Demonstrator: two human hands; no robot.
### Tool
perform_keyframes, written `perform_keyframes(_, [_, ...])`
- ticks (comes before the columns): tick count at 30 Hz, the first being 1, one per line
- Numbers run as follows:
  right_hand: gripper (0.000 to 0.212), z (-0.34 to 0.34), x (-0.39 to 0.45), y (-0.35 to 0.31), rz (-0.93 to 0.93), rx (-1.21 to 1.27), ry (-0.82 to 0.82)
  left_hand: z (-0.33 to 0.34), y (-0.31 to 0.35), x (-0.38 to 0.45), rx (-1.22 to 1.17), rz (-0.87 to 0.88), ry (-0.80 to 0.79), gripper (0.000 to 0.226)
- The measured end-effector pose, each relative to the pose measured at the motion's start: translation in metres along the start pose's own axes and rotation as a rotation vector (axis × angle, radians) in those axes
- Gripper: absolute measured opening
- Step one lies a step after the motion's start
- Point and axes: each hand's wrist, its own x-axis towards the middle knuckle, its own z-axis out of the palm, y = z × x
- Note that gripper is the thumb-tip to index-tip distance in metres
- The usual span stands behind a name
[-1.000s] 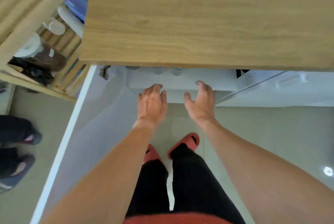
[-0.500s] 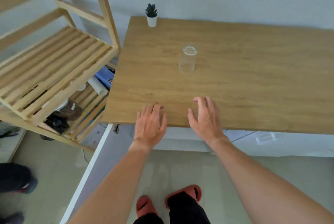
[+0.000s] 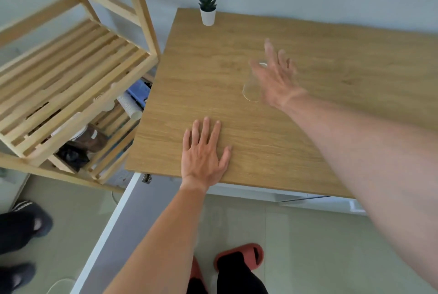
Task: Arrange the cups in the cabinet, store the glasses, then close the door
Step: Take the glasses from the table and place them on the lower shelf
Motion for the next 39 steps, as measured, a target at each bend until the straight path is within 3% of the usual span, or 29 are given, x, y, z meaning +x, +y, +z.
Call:
perform_keyframes(5, [0.058, 0.005, 0.020, -0.007, -0.041, 0.020, -0.071, 0.004, 0.000, 0.001, 0.014, -0.020, 0.013, 0.070])
perform_keyframes(12, [0.058, 0.000, 0.017, -0.020, -0.072, -0.138, -0.054, -0.001, 0.001, 0.002, 0.020, -0.029, 0.024, 0.070])
perform_keyframes(15, [0.067, 0.001, 0.000, -0.022, -0.043, -0.116, 0.009, -0.001, 0.001, 0.002, 0.011, -0.029, 0.022, 0.070])
perform_keyframes(17, [0.074, 0.005, -0.017, -0.022, -0.021, -0.009, 0.069, -0.002, 0.001, 0.002, -0.001, -0.025, 0.012, 0.071])
perform_keyframes(22, [0.059, 0.019, -0.059, -0.027, 0.113, 0.240, 0.302, -0.005, 0.001, 0.001, -0.012, -0.016, -0.010, 0.072])
perform_keyframes(27, [0.062, 0.039, -0.111, -0.035, 0.390, 0.687, 0.414, -0.006, -0.001, -0.001, -0.014, 0.013, -0.006, 0.072])
perform_keyframes(35, [0.068, 0.077, -0.194, -0.056, 0.603, 0.980, 0.424, -0.003, -0.007, -0.019, 0.021, 0.070, -0.022, 0.066])
perform_keyframes(39, [0.054, 0.095, -0.235, -0.067, 0.617, 1.047, 0.396, -0.001, -0.010, -0.053, 0.031, 0.085, 0.007, 0.064])
